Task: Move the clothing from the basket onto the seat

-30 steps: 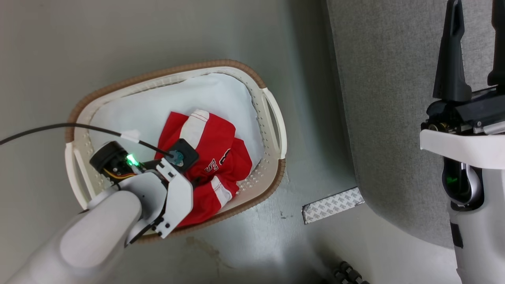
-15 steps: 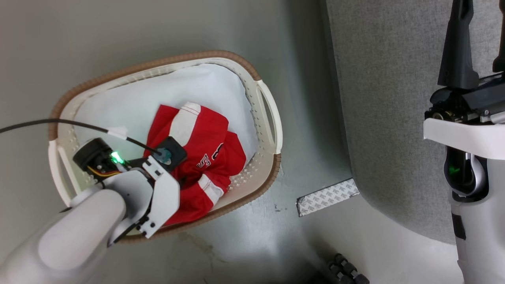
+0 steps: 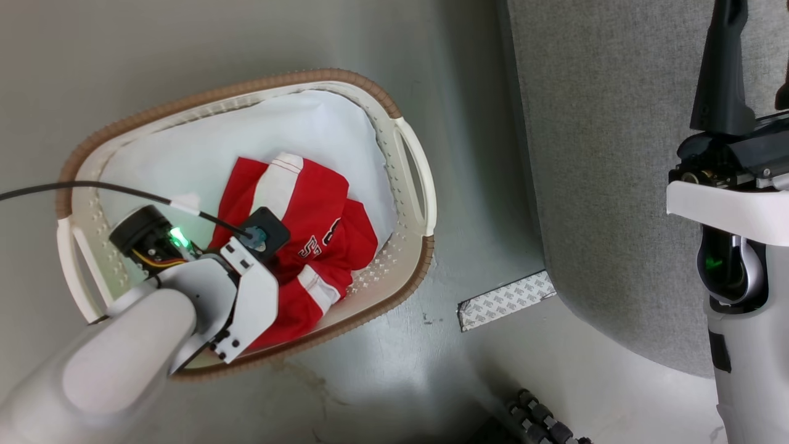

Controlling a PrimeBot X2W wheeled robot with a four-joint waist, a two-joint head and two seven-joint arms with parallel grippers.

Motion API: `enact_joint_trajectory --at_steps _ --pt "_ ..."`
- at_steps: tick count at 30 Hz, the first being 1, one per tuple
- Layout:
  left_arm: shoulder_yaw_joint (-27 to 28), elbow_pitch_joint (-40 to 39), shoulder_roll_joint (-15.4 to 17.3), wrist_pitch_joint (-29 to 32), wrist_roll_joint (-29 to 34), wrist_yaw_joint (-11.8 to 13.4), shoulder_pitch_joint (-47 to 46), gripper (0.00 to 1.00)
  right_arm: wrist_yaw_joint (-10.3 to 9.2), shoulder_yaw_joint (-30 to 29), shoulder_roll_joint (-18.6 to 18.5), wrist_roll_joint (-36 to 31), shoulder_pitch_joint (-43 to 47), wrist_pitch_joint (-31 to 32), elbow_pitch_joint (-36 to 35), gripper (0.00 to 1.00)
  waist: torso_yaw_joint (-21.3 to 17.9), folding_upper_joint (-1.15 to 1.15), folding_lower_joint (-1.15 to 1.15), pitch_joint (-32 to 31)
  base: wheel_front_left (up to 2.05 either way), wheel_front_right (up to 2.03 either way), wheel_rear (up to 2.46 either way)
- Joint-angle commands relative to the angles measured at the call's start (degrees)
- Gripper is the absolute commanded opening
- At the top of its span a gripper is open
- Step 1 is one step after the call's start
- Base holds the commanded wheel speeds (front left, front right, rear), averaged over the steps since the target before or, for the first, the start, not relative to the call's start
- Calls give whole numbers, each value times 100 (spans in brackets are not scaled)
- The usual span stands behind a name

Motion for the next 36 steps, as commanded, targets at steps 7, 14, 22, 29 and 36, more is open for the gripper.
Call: enact_joint_trajectory --at_steps 7,14,22,29,36 --pt "-98 223 -154 -250 -76 -23 -70 0 -13 -120 0 -61 -101 4 59 100 66 0 0 -59 0 0 0" --pt "115 296 -525 -840 -412 109 65 0 -13 -233 -1 -209 103 3 150 100 250 0 0 -425 0 0 0" --pt "287 403 -1015 -1676 -702 264 295 0 -13 -511 -2 -456 448 3 239 100 557 0 0 -1132 0 0 0" --pt "396 477 -1341 -2319 -925 414 581 0 -13 -758 -4 -726 940 3 360 100 872 0 0 -1923 0 0 0" --pt "559 510 -1503 -2949 -1105 581 981 0 -13 -893 -4 -1010 1498 4 531 100 1106 0 0 -2843 0 0 0"
